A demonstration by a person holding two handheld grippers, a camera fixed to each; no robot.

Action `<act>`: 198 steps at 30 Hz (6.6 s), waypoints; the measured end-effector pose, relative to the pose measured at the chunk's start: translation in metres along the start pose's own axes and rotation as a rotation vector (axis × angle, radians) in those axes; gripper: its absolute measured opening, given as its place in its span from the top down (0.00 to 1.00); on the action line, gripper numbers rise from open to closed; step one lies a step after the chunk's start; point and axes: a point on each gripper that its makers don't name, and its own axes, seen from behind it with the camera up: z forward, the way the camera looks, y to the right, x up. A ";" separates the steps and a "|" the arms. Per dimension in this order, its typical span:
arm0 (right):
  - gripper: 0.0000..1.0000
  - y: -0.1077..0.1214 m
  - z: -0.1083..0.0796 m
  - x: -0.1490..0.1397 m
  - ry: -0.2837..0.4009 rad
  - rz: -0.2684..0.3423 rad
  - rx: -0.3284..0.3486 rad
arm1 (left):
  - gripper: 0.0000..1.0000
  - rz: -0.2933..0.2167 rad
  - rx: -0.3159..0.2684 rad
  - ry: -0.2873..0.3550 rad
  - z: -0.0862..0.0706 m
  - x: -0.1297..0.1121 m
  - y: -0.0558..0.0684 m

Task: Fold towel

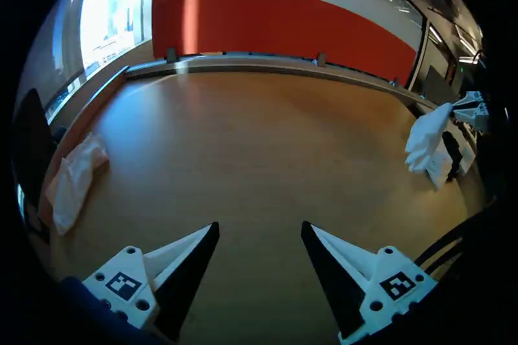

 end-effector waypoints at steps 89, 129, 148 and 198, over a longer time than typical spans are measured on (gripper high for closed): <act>0.95 0.201 -0.079 -0.236 -0.367 0.229 -0.261 | 0.06 0.074 0.004 -0.033 0.007 0.004 0.029; 0.90 0.175 -0.059 -0.319 -0.474 0.377 -0.290 | 0.06 0.081 0.026 -0.052 0.006 0.000 0.027; 0.34 0.167 -0.063 -0.316 -0.449 0.358 -0.286 | 0.06 0.086 0.007 -0.051 0.012 0.003 0.037; 0.94 0.099 -0.006 -0.241 -0.304 0.333 -0.080 | 0.06 0.058 0.018 -0.044 0.011 0.001 0.027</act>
